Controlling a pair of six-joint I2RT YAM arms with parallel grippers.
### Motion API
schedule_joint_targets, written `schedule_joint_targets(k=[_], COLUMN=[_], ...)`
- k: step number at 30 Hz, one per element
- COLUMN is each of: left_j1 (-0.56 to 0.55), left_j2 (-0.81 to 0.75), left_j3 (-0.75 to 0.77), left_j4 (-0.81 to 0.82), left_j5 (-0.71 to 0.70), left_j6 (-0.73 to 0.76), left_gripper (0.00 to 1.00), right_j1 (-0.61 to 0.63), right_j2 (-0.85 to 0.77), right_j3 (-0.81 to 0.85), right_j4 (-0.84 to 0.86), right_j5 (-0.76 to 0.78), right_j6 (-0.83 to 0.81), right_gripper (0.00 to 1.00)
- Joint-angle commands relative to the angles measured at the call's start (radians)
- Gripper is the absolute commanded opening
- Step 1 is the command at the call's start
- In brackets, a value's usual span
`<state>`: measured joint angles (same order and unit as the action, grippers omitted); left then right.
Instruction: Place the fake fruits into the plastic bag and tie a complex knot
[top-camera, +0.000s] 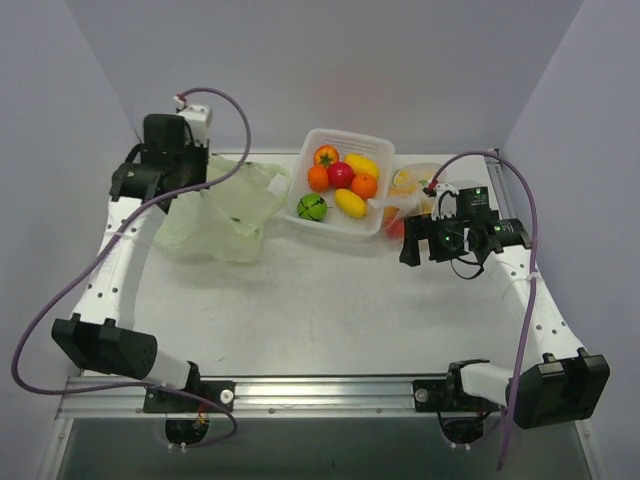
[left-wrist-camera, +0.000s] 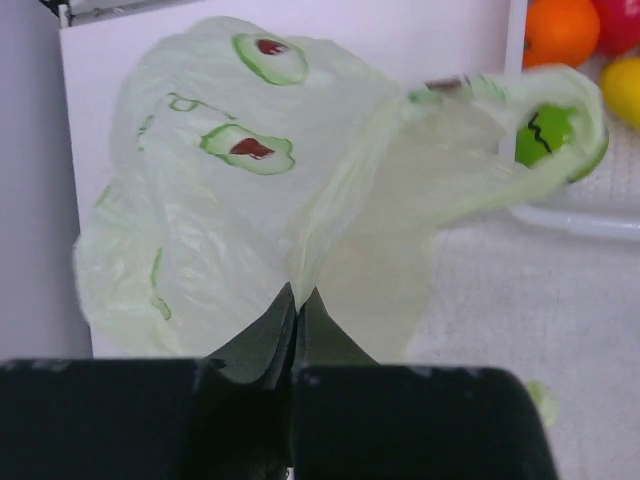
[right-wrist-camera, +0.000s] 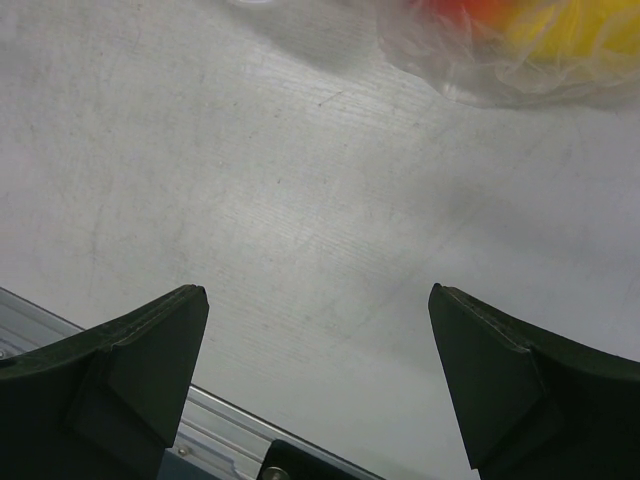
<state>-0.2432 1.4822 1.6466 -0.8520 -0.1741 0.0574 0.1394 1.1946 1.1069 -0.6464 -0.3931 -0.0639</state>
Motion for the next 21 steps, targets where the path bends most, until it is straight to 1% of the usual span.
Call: schedule_joint_targets(k=[1, 3, 4, 5, 6, 7, 8, 9, 10, 11, 13, 15, 16, 17, 19, 21], left_j1=[0.169, 0.221, 0.237, 0.301, 0.318, 0.331, 0.353, 0.358, 0.367, 0.378, 0.406, 0.445, 0.456, 0.469, 0.498, 0.507], left_j2=[-0.011, 0.01, 0.018, 0.029, 0.033, 0.038, 0.039, 0.038, 0.035, 0.029, 0.027, 0.029, 0.03, 0.039, 0.049, 0.062], left_j3=[0.12, 0.153, 0.154, 0.153, 0.141, 0.131, 0.119, 0.084, 0.069, 0.053, 0.018, 0.001, -0.017, -0.024, -0.031, -0.042], left_j4=[-0.125, -0.133, -0.134, -0.133, -0.131, -0.124, -0.114, -0.104, -0.079, -0.067, -0.038, -0.019, -0.009, 0.007, 0.025, 0.036], left_j5=[0.272, 0.347, 0.434, 0.485, 0.527, 0.597, 0.628, 0.643, 0.662, 0.709, 0.731, 0.763, 0.777, 0.794, 0.824, 0.841], left_j6=[-0.115, -0.168, -0.185, -0.201, -0.229, -0.238, -0.243, -0.254, -0.26, -0.266, -0.306, -0.356, -0.373, -0.389, -0.43, -0.455], left_gripper=[0.0, 0.0, 0.0, 0.0, 0.0, 0.0, 0.0, 0.0, 0.0, 0.0, 0.0, 0.0, 0.0, 0.0, 0.0, 0.0], right_j1=[0.009, 0.031, 0.038, 0.048, 0.063, 0.095, 0.117, 0.136, 0.187, 0.21, 0.283, 0.33, 0.347, 0.377, 0.399, 0.436], right_j2=[0.002, 0.003, 0.011, 0.017, 0.025, 0.045, 0.054, 0.066, 0.097, 0.117, 0.184, 0.227, 0.27, 0.29, 0.348, 0.388], right_j3=[0.013, 0.021, 0.028, 0.05, 0.062, 0.074, 0.099, 0.106, 0.119, 0.131, 0.166, 0.179, 0.18, 0.182, 0.186, 0.189], right_j4=[0.06, 0.091, 0.115, 0.125, 0.137, 0.158, 0.174, 0.189, 0.218, 0.225, 0.257, 0.292, 0.338, 0.364, 0.43, 0.471], right_j5=[-0.076, -0.055, -0.026, -0.015, 0.002, 0.016, 0.045, 0.062, 0.086, 0.114, 0.175, 0.233, 0.247, 0.258, 0.283, 0.306], right_j6=[-0.025, -0.031, -0.04, -0.053, -0.089, -0.111, -0.135, -0.192, -0.218, -0.253, -0.337, -0.382, -0.425, -0.441, -0.474, -0.534], right_gripper=[1.0, 1.0, 1.0, 1.0, 1.0, 1.0, 1.0, 1.0, 1.0, 0.99, 0.99, 0.99, 0.99, 0.99, 0.98, 0.97])
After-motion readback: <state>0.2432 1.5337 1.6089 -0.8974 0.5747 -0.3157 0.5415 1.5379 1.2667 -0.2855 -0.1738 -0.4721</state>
